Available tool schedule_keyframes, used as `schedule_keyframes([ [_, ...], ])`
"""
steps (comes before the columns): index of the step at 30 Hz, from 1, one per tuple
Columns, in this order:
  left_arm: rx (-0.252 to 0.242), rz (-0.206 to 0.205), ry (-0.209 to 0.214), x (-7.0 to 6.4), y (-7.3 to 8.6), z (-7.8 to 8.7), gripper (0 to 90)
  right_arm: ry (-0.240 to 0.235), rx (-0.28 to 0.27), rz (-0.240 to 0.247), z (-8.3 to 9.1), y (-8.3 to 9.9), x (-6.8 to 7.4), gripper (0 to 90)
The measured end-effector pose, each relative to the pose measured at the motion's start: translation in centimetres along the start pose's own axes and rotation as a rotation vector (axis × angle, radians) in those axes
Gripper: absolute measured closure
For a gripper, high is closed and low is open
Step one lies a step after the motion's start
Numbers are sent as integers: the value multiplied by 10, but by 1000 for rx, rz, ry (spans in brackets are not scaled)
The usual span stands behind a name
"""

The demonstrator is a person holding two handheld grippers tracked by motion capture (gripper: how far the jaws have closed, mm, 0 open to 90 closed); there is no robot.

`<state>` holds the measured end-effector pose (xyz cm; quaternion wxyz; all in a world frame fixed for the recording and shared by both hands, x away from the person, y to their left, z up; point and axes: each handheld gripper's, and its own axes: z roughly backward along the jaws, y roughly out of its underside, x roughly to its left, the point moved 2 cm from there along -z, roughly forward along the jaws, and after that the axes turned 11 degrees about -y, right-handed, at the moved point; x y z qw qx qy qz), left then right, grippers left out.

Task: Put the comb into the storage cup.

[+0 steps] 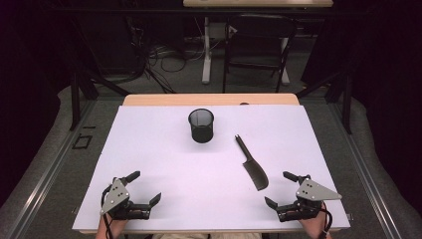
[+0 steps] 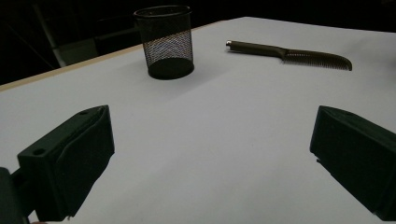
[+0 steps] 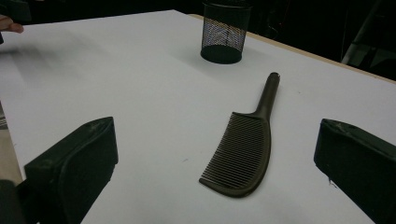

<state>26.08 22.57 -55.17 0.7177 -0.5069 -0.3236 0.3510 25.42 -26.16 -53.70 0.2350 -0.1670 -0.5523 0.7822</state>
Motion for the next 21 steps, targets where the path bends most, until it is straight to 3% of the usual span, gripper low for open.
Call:
schedule_keyframes([
  [21,20,-21,9,-1,-2,-5,0,-17,55,-15,-12,-3,-3,0],
])
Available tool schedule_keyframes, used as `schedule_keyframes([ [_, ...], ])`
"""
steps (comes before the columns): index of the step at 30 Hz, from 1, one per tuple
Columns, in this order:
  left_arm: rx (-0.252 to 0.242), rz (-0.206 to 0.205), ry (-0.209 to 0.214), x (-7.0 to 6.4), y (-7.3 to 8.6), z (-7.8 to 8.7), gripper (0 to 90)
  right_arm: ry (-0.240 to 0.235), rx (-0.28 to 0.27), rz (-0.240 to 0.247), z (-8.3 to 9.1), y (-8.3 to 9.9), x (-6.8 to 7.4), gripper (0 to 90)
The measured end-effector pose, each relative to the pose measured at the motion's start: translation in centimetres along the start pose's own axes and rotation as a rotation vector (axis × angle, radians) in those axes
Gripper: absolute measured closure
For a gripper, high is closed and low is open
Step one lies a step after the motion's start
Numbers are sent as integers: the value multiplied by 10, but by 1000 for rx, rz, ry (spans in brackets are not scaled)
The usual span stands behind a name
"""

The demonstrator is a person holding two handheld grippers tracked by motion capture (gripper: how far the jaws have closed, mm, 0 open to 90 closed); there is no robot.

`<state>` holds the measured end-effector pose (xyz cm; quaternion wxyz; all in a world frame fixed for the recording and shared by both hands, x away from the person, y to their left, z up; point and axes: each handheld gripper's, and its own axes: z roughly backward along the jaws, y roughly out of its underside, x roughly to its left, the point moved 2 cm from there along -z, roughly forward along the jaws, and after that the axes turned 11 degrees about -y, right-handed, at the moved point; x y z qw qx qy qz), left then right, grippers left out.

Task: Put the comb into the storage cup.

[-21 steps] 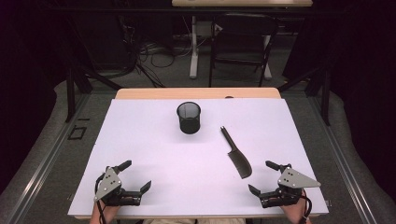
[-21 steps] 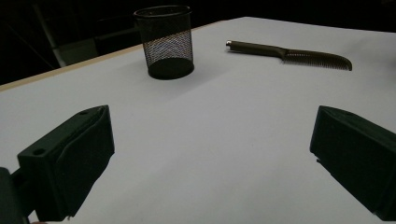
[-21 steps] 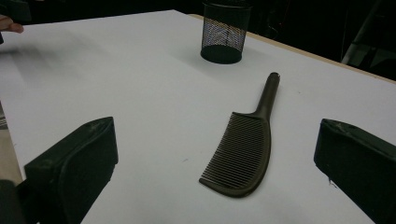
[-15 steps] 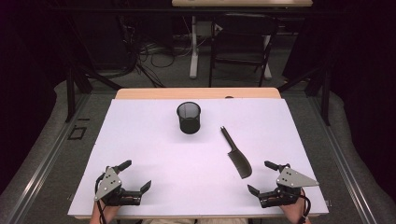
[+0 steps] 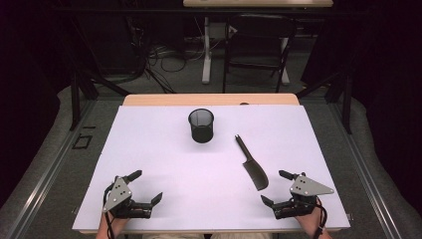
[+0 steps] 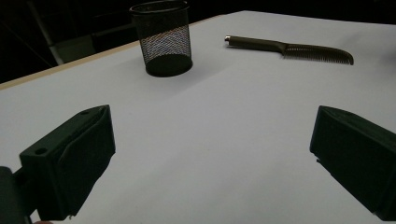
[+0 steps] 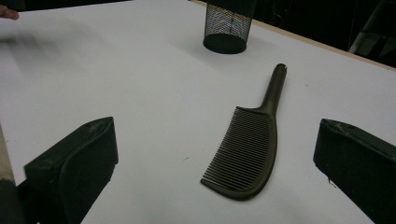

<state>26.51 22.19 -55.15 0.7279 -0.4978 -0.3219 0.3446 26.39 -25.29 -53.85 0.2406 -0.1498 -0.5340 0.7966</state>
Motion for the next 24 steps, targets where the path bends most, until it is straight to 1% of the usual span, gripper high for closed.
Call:
schedule_keyframes([
  [3,1,-2,1,0,0,-1,0,-6,2,-12,-2,-2,-1,0],
  [12,11,-8,3,-3,1,-3,0,-12,12,-5,-12,-10,-4,0],
  [14,9,-6,-6,-2,1,-1,0,-14,23,-3,-16,-12,-5,0],
  [15,9,-6,-6,-2,1,-1,0,-16,26,-7,-17,-13,-5,0],
  [18,8,-3,-10,-1,1,-1,0,-12,27,4,-19,-15,-6,0],
  [20,4,0,-7,-1,0,-3,0,-12,37,5,-23,-19,-10,0],
  [21,6,-6,-9,0,0,-3,0,-8,43,8,-25,-19,-11,0],
  [24,7,-2,-5,-1,1,-4,0,-12,50,3,-28,-20,-14,0],
])
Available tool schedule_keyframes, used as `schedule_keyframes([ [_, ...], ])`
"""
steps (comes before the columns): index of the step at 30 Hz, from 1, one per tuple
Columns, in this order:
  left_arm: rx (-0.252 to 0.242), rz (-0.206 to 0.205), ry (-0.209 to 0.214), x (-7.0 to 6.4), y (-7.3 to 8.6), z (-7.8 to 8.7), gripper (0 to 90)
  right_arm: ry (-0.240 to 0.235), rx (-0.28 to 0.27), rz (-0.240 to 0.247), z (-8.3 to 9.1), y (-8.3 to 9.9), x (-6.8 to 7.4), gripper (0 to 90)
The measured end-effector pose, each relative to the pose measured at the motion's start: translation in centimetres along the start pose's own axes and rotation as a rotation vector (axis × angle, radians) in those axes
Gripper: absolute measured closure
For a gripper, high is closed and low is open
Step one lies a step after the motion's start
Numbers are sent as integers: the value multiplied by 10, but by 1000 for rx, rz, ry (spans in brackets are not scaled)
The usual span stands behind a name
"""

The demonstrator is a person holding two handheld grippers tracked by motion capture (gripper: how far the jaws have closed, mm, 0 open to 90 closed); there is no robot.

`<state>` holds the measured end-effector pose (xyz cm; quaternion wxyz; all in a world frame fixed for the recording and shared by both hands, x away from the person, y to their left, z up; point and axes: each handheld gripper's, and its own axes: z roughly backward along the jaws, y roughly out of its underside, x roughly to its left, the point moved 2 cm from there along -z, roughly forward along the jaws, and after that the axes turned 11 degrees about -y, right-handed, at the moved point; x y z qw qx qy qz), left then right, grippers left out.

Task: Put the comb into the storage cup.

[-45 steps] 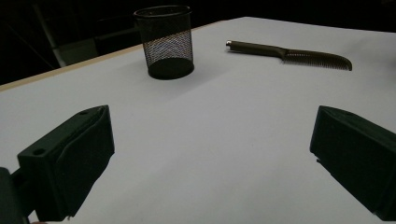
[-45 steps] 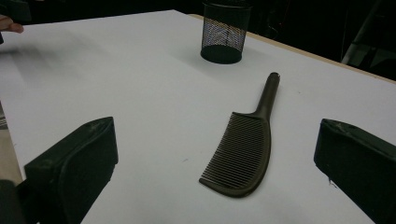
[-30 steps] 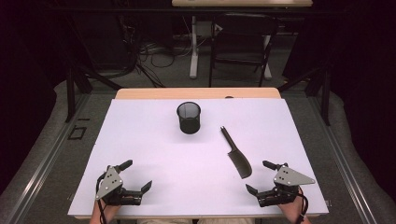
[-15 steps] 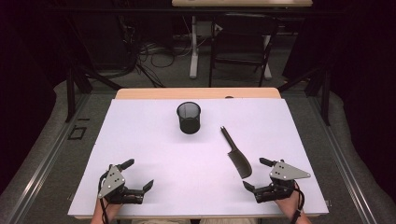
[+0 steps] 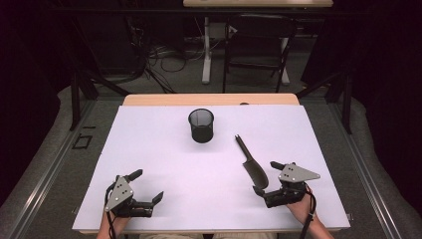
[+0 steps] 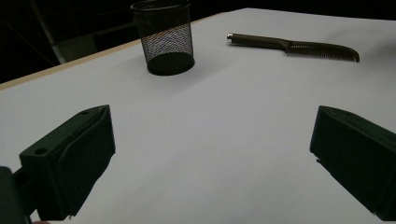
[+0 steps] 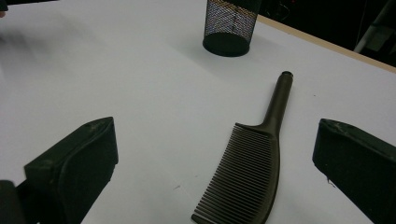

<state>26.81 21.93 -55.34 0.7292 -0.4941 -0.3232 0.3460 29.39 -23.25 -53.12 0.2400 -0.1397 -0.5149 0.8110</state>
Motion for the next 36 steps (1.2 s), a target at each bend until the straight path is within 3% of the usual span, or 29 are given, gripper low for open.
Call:
schedule_keyframes([
  [23,2,-10,15,-3,-2,-11,0,16,37,27,-22,-22,-26,0],
  [36,5,-7,10,-1,-2,-9,0,-8,68,20,-53,-33,-45,0],
])
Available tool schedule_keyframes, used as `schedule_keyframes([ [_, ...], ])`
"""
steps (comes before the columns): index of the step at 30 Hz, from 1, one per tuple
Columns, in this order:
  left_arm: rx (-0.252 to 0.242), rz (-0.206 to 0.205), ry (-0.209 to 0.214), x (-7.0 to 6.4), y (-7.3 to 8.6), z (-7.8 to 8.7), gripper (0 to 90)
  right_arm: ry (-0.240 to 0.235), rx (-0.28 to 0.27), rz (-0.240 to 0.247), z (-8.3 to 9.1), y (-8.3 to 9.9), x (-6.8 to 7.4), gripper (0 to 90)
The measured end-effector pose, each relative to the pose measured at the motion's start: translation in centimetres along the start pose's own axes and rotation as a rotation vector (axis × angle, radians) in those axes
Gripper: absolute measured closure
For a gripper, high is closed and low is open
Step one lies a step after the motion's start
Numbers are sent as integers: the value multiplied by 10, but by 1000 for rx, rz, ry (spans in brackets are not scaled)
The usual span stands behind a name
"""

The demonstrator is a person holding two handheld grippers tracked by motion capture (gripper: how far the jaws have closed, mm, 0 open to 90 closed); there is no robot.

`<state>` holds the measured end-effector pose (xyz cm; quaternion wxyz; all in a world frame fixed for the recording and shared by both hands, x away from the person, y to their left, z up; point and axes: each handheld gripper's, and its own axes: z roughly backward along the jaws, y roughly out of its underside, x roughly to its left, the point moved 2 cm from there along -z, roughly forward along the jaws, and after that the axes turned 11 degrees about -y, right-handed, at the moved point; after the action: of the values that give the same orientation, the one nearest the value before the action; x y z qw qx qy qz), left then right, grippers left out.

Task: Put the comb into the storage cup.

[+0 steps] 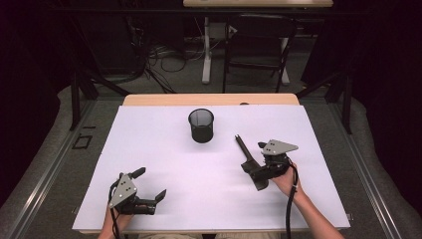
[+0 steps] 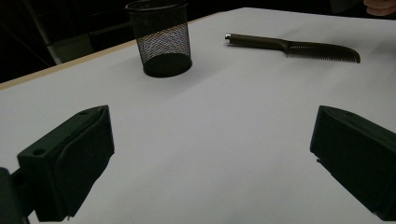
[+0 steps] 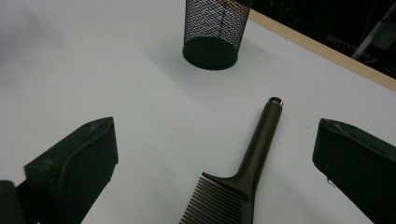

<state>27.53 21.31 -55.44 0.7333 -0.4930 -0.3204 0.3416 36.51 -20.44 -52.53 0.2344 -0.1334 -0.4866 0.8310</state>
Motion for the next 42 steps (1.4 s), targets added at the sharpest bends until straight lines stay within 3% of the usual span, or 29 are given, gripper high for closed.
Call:
schedule_keyframes([
  [25,0,-3,8,0,1,0,0,-6,35,-7,-30,-18,-33,0],
  [33,1,-2,7,1,1,0,0,-11,58,-10,-40,-25,-41,92],
  [35,2,-3,9,0,1,0,0,-1,64,-8,-42,-28,-43,155],
  [38,2,5,13,0,1,0,0,16,78,-28,-47,-31,-48,347],
  [40,4,3,13,0,1,0,0,21,90,-33,-48,-31,-50,386],
  [41,4,2,14,0,1,0,0,26,96,-29,-50,-33,-53,507],
  [42,4,2,13,1,1,0,0,35,106,-28,-51,-33,-54,569],
])
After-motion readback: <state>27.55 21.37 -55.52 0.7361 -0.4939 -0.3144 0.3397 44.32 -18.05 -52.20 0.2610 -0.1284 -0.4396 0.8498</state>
